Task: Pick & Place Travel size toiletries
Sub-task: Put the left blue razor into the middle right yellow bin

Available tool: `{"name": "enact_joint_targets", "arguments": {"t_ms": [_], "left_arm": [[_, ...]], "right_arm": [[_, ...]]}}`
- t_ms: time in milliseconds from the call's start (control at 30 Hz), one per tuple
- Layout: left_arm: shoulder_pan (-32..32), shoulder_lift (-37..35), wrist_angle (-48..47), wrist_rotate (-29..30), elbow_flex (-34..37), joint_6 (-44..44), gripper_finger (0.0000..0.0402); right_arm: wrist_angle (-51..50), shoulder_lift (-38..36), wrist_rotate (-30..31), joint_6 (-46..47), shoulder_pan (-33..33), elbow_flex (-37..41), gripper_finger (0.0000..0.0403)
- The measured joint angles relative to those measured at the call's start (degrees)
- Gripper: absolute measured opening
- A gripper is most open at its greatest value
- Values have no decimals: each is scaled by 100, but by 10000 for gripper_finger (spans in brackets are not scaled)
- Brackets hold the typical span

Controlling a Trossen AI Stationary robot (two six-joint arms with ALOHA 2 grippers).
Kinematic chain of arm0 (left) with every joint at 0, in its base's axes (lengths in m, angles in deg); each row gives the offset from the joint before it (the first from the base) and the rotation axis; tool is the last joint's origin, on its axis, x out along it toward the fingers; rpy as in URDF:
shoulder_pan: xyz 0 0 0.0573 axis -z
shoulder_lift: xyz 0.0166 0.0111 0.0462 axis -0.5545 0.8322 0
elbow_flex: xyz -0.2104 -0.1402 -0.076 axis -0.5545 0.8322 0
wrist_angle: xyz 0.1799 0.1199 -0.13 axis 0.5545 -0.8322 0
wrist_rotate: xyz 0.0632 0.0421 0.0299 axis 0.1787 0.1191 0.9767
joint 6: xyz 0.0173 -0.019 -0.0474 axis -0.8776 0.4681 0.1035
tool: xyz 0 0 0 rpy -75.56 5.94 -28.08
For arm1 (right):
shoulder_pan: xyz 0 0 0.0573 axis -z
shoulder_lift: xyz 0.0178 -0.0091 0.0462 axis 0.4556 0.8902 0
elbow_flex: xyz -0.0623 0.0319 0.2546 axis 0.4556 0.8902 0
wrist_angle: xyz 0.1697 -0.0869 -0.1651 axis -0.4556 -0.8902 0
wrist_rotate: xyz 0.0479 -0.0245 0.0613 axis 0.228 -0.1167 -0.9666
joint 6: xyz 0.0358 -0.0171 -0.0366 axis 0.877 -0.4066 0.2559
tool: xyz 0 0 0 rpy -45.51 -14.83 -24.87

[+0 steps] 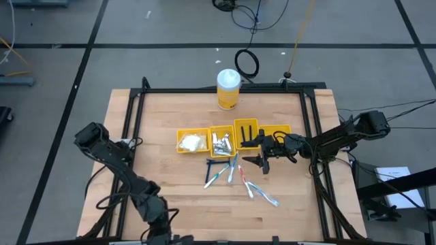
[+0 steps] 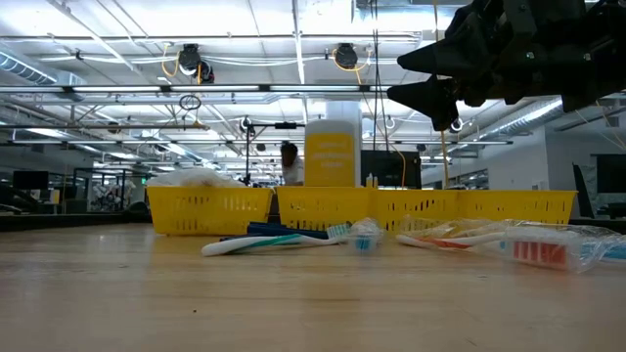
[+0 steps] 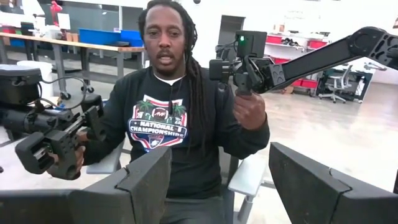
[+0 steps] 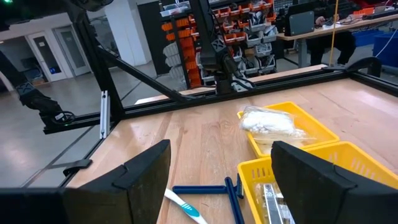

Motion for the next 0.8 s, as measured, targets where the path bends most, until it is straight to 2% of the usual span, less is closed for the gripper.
{"name": "enact_joint_targets", "arguments": {"t_ms": [800], "left_arm": [[-142, 0, 10, 0, -4, 46, 267]], "right_arm": [[-2, 0, 0, -1, 0, 0, 263]]}}
